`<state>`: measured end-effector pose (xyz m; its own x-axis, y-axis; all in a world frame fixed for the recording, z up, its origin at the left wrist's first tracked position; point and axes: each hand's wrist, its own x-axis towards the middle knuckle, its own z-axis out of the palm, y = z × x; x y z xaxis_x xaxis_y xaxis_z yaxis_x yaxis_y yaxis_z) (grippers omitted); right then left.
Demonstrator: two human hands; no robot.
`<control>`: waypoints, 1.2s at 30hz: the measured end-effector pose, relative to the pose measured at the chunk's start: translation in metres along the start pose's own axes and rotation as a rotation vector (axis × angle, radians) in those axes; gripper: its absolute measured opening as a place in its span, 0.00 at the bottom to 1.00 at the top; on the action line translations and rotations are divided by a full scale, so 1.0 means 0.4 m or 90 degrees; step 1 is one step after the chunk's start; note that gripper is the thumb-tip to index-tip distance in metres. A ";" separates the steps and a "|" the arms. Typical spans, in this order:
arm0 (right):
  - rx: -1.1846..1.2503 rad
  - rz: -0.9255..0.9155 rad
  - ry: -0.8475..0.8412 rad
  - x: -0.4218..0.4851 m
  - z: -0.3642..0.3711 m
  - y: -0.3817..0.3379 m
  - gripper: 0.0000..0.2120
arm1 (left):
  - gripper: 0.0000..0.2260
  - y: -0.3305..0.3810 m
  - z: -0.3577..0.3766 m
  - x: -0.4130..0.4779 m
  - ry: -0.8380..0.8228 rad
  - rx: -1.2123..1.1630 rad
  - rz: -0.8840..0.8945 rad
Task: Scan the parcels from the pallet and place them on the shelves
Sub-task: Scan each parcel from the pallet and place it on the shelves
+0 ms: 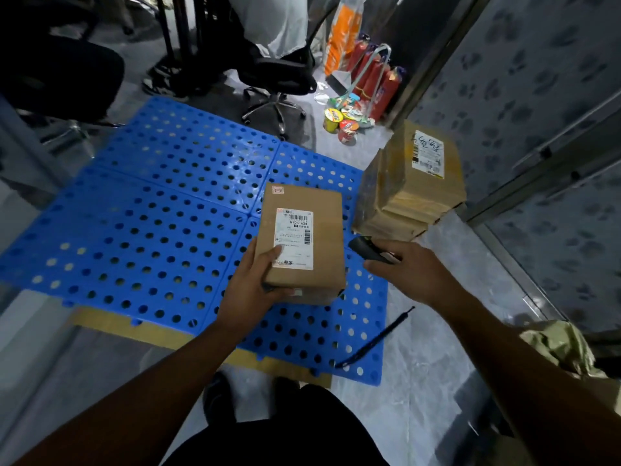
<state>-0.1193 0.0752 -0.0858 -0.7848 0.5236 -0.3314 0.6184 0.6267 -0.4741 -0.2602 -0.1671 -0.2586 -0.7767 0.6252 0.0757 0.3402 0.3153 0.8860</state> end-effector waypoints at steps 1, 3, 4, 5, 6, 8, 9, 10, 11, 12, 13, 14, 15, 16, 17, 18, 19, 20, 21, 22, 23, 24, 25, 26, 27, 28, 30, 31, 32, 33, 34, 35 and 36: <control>0.038 0.022 0.003 -0.006 0.024 0.011 0.27 | 0.38 0.004 -0.011 -0.019 0.016 -0.007 0.002; 0.081 0.041 -0.011 -0.010 0.071 0.028 0.28 | 0.37 0.012 -0.037 -0.056 0.053 -0.002 -0.003; 0.093 0.042 -0.031 -0.007 0.094 0.032 0.28 | 0.37 0.017 -0.051 -0.074 0.069 0.006 -0.009; 0.102 0.035 -0.050 -0.002 0.114 0.034 0.29 | 0.37 0.022 -0.064 -0.094 0.084 0.018 -0.014; 0.108 0.020 -0.066 0.004 0.132 0.034 0.29 | 0.37 0.028 -0.076 -0.116 0.099 0.032 -0.018; 0.120 -0.018 -0.097 0.012 0.160 0.024 0.29 | 0.38 0.047 -0.095 -0.169 0.140 0.058 -0.037; 0.129 -0.038 -0.115 0.013 0.173 0.016 0.29 | 0.38 0.057 -0.101 -0.196 0.171 0.073 -0.052; 0.140 -0.059 -0.133 0.013 0.187 0.009 0.29 | 0.38 0.064 -0.105 -0.225 0.205 0.087 -0.067; 0.148 -0.082 -0.150 0.012 0.203 0.003 0.29 | 0.38 0.068 -0.107 -0.255 0.238 0.097 -0.075; 0.148 -0.107 -0.163 0.010 0.222 -0.003 0.29 | 0.38 0.071 -0.111 -0.290 0.267 0.104 -0.077; 0.147 -0.129 -0.167 0.008 0.238 -0.010 0.29 | 0.38 0.074 -0.117 -0.318 0.284 0.109 -0.077; 0.143 -0.150 -0.175 0.004 0.259 -0.018 0.29 | 0.37 0.076 -0.124 -0.354 0.298 0.119 -0.089; 0.136 -0.172 -0.189 -0.005 0.285 -0.029 0.29 | 0.37 0.081 -0.131 -0.396 0.314 0.133 -0.111; 0.127 -0.190 -0.205 -0.017 0.311 -0.042 0.29 | 0.37 0.085 -0.137 -0.440 0.328 0.149 -0.135; 0.122 -0.206 -0.223 -0.033 0.336 -0.056 0.29 | 0.37 0.088 -0.141 -0.488 0.345 0.163 -0.157; 0.123 -0.227 -0.241 -0.052 0.362 -0.072 0.29 | 0.37 0.090 -0.146 -0.539 0.368 0.171 -0.175; 0.123 -0.253 -0.259 -0.073 0.389 -0.090 0.28 | 0.37 0.089 -0.152 -0.592 0.391 0.174 -0.189; 0.115 -0.280 -0.275 -0.095 0.414 -0.109 0.28 | 0.37 0.088 -0.159 -0.643 0.412 0.176 -0.204; 0.103 -0.305 -0.289 -0.117 0.441 -0.132 0.28 | 0.37 0.087 -0.167 -0.696 0.433 0.182 -0.221; 0.091 -0.330 -0.303 -0.140 0.468 -0.157 0.28 | 0.37 0.089 -0.176 -0.747 0.457 0.191 -0.239; 0.083 -0.352 -0.320 -0.166 0.495 -0.183 0.29 | 0.38 0.092 -0.185 -0.800 0.480 0.198 -0.256; 0.072 -0.372 -0.334 -0.196 0.522 -0.210 0.29 | 0.38 0.097 -0.192 -0.853 0.502 0.203 -0.272; 0.059 -0.391 -0.344 -0.229 0.548 -0.237 0.29 | 0.38 0.102 -0.198 -0.904 0.525 0.204 -0.288; 0.049 -0.408 -0.353 -0.263 0.577 -0.264 0.29 | 0.39 0.108 -0.205 -0.956 0.552 0.205 -0.300; 0.047 -0.423 -0.365 -0.298 0.606 -0.289 0.28 | 0.39 0.112 -0.212 -1.007 0.579 0.207 -0.310; 0.049 -0.437 -0.379 -0.334 0.636 -0.314 0.28 | 0.39 0.115 -0.221 -1.059 0.603 0.208 -0.319; 0.048 -0.467 -0.413 -0.413 0.697 -0.367 0.27 | 0.39 0.114 -0.243 -1.170 0.639 0.203 -0.338; 0.046 -0.483 -0.431 -0.456 0.731 -0.395 0.27 | 0.38 0.111 -0.257 -1.229 0.655 0.199 -0.345; 0.040 -0.501 -0.446 -0.502 0.767 -0.422 0.27 | 0.38 0.108 -0.271 -1.291 0.671 0.197 -0.349; 0.033 -0.516 -0.460 -0.552 0.807 -0.450 0.27 | 0.38 0.105 -0.288 -1.356 0.687 0.196 -0.353; 0.028 -0.525 -0.474 -0.605 0.850 -0.477 0.26 | 0.38 0.101 -0.306 -1.424 0.702 0.194 -0.360; 0.027 -0.528 -0.492 -0.660 0.891 -0.502 0.26 | 0.38 0.098 -0.325 -1.492 0.717 0.191 -0.371; 0.028 -0.530 -0.513 -0.719 0.933 -0.526 0.27 | 0.39 0.096 -0.342 -1.562 0.732 0.189 -0.384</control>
<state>-0.0390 -0.4226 -0.1950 -0.7564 -0.5711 -0.3189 -0.0914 0.5750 -0.8130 0.1656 -0.6434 -0.2092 -0.7984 -0.5747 0.1796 -0.2255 0.5620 0.7958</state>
